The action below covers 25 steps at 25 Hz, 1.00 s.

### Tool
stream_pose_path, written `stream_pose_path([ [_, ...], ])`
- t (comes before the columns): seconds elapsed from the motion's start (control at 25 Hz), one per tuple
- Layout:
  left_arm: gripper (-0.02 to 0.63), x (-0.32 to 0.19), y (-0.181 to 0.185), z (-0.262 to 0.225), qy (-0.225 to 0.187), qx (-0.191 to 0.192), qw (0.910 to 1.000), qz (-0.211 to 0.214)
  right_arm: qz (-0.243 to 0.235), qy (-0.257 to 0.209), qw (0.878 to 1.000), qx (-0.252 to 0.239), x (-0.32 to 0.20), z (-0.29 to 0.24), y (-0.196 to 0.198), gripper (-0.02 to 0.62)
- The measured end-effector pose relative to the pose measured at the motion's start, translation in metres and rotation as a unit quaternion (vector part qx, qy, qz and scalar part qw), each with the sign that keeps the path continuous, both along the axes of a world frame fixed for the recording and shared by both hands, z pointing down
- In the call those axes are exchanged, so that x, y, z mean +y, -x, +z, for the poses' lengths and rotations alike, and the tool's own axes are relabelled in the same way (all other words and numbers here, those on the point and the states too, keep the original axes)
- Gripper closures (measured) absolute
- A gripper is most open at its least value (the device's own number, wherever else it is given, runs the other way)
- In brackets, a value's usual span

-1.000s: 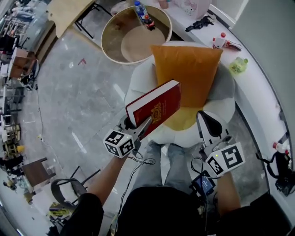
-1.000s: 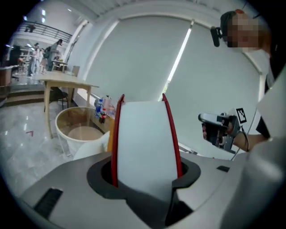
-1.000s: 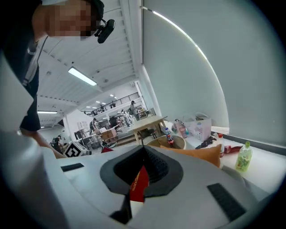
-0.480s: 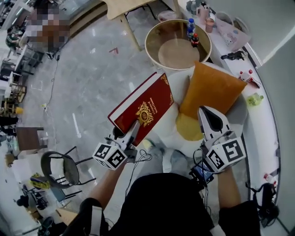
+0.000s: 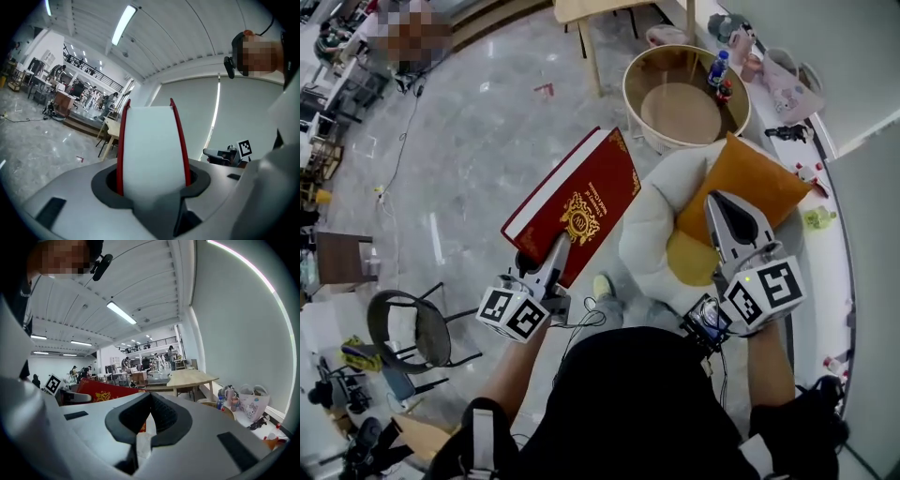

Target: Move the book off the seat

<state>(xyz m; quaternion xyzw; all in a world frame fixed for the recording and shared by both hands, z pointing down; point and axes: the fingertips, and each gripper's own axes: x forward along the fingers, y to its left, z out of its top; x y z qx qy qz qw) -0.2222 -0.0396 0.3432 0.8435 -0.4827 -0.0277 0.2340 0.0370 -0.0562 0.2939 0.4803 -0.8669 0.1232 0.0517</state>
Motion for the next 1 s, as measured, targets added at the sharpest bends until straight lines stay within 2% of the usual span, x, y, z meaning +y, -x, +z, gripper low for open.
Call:
stream_pose_path([
  [0.16,0.359,-0.012,0.042,-0.017,-0.02,0.021,0.9995,-0.008,0.009,-0.017,0.999,0.027,-0.003,-0.018,0.037,0.581],
  [0.36,0.36,-0.034,0.092,-0.041,-0.064,0.015,0.9978,-0.008,0.048,-0.016,0.999,0.01,-0.016,-0.022,0.082,0.581],
  [0.48,0.36,-0.043,0.12,-0.045,-0.071,0.025,0.9972,-0.006,0.052,-0.015,0.998,0.017,-0.021,-0.017,0.114,0.581],
  [0.72,0.359,-0.055,0.147,-0.048,-0.084,0.043,0.9955,-0.01,0.057,-0.013,0.998,0.015,-0.035,-0.008,0.141,0.581],
  [1.0,0.359,-0.052,0.179,-0.056,-0.088,0.055,0.9942,-0.028,0.04,-0.016,0.999,0.024,-0.04,-0.012,0.178,0.581],
])
